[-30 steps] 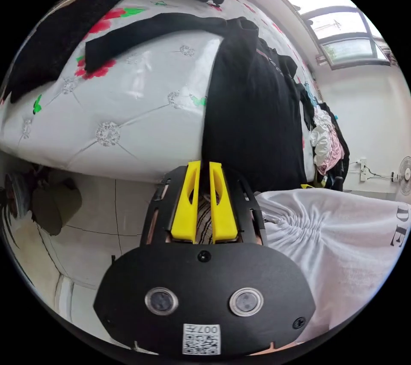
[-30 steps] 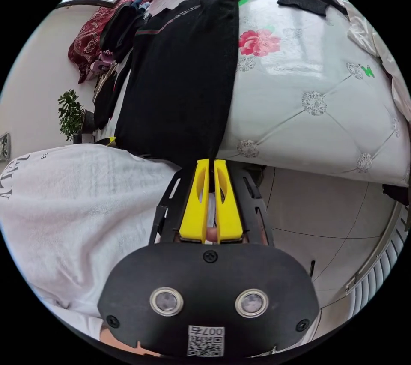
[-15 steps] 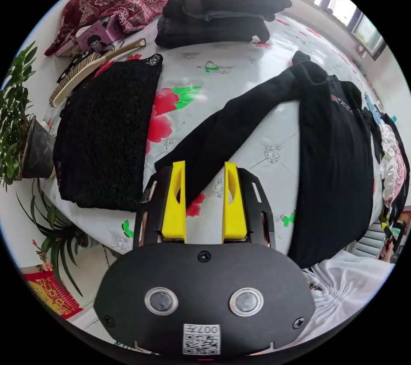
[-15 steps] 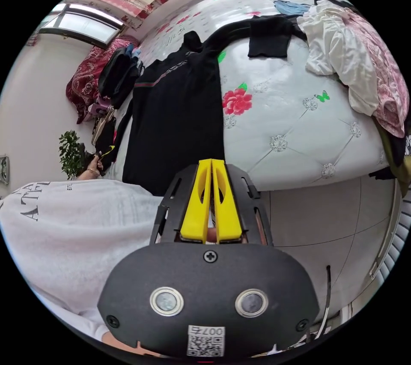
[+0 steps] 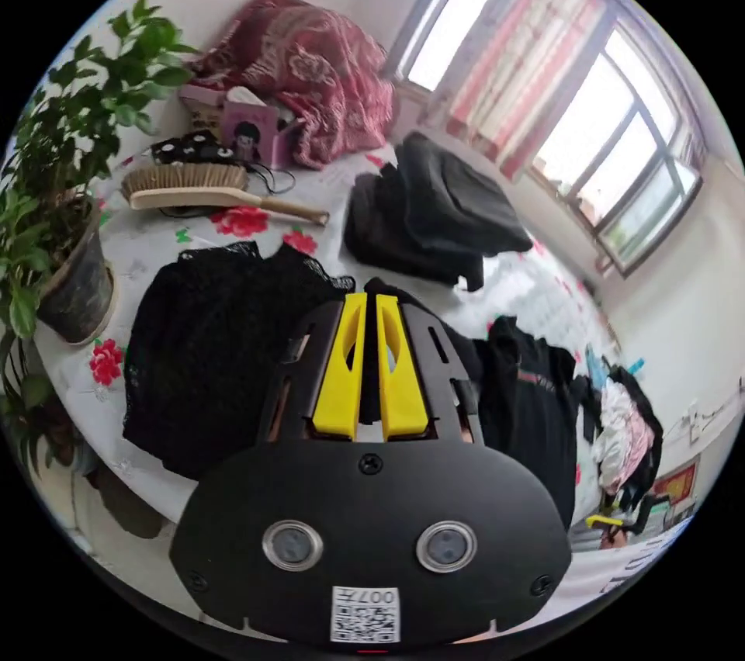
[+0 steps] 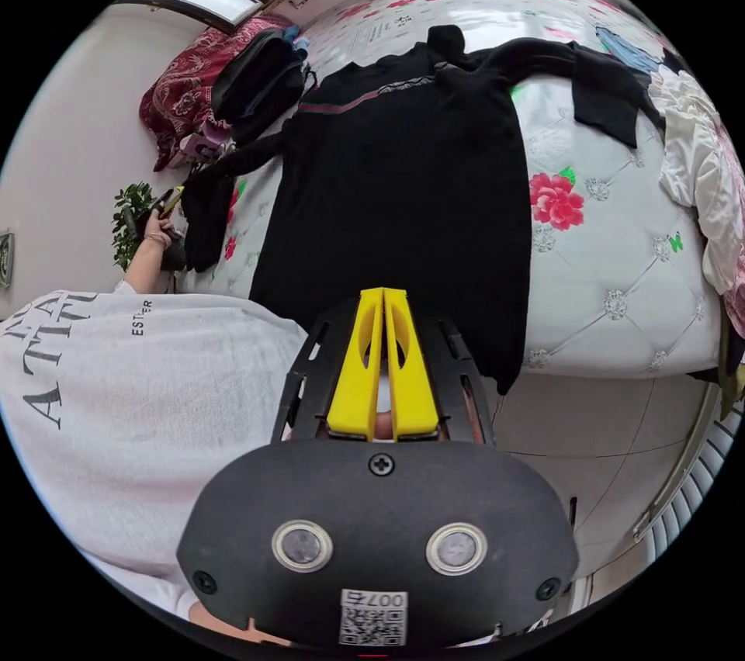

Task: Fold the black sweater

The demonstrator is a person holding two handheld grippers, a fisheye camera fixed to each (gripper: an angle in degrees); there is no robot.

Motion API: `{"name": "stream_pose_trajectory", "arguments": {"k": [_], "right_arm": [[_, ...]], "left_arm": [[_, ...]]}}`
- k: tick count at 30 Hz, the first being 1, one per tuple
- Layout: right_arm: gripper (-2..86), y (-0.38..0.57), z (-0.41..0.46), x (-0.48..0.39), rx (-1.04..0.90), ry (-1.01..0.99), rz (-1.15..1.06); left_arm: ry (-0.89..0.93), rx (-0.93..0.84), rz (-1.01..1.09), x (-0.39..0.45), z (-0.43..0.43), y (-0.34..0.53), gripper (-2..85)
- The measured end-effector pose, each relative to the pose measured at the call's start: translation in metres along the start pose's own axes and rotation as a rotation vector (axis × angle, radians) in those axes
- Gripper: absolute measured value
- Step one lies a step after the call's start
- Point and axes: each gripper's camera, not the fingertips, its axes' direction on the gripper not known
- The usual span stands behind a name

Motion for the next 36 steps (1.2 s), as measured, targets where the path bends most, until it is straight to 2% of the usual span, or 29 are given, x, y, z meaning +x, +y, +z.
{"name": "stream_pose_trajectory", "arguments": {"k": [2,4,6,9,12,15,18,20,21,23,24,26,29,30,32,36], "right_arm": [[-0.2,-0.001,0.006,0.0,-0.003,-0.013,0.002],[-0.2,-0.001,0.015,0.001,-0.014,-0.028,0.011],[-0.2,0.0,0.024,0.001,-0.02,-0.05,0.021],[-0.2,0.004,0.032,-0.001,-0.021,-0.065,0.022],[-0.2,0.004,0.036,-0.001,-0.023,-0.068,0.004],[-0.2,0.002,0.035,0.005,-0.012,-0.07,-0.01],[-0.2,-0.001,0.027,0.015,0.02,-0.071,-0.014],[-0.2,0.0,0.02,0.023,0.055,-0.072,-0.007],[-0.1,0.001,0.016,0.03,0.079,-0.075,0.007],[-0.1,0.006,0.011,0.044,0.114,-0.082,0.044],[-0.1,0.012,0.008,0.054,0.138,-0.091,0.075],[-0.1,0.022,0.004,0.07,0.172,-0.1,0.124],[0.1,0.04,0.001,0.097,0.204,-0.111,0.188],[0.4,0.045,-0.001,0.106,0.218,-0.102,0.209],[0.9,0.048,-0.003,0.115,0.246,-0.085,0.215],[3.6,0.022,-0.002,0.116,0.284,-0.021,0.152]], "left_arm": [[-0.035,0.089,-0.109,-0.04,-0.028,-0.017,-0.2],[-0.099,0.07,-0.149,-0.061,-0.03,-0.018,-0.3],[-0.046,0.067,-0.206,-0.076,-0.028,-0.011,-0.3],[0.023,0.1,-0.185,-0.066,-0.023,-0.002,-0.2],[0.102,0.11,-0.081,-0.023,-0.015,-0.009,-0.2],[0.24,0.152,0.065,0.055,-0.021,-0.015,0.0],[0.487,0.209,0.336,0.17,-0.047,0.003,0.4],[0.719,0.218,0.661,0.271,-0.069,0.054,1.3],[0.78,0.204,0.749,0.293,-0.072,0.071,1.8],[0.951,0.033,0.987,0.356,-0.061,0.141,4.8],[0.975,-0.029,1.018,0.366,-0.052,0.158,5.8],[0.91,-0.241,1.076,0.382,-0.007,0.224,11.6],[0.721,-0.404,1.02,0.361,0.049,0.29,11.9],[0.673,-0.437,1.005,0.356,0.06,0.3,11.6],[0.464,-0.533,0.963,0.336,0.102,0.329,10.6],[0.25,-0.578,0.897,0.32,0.158,0.339,10.2]]}}
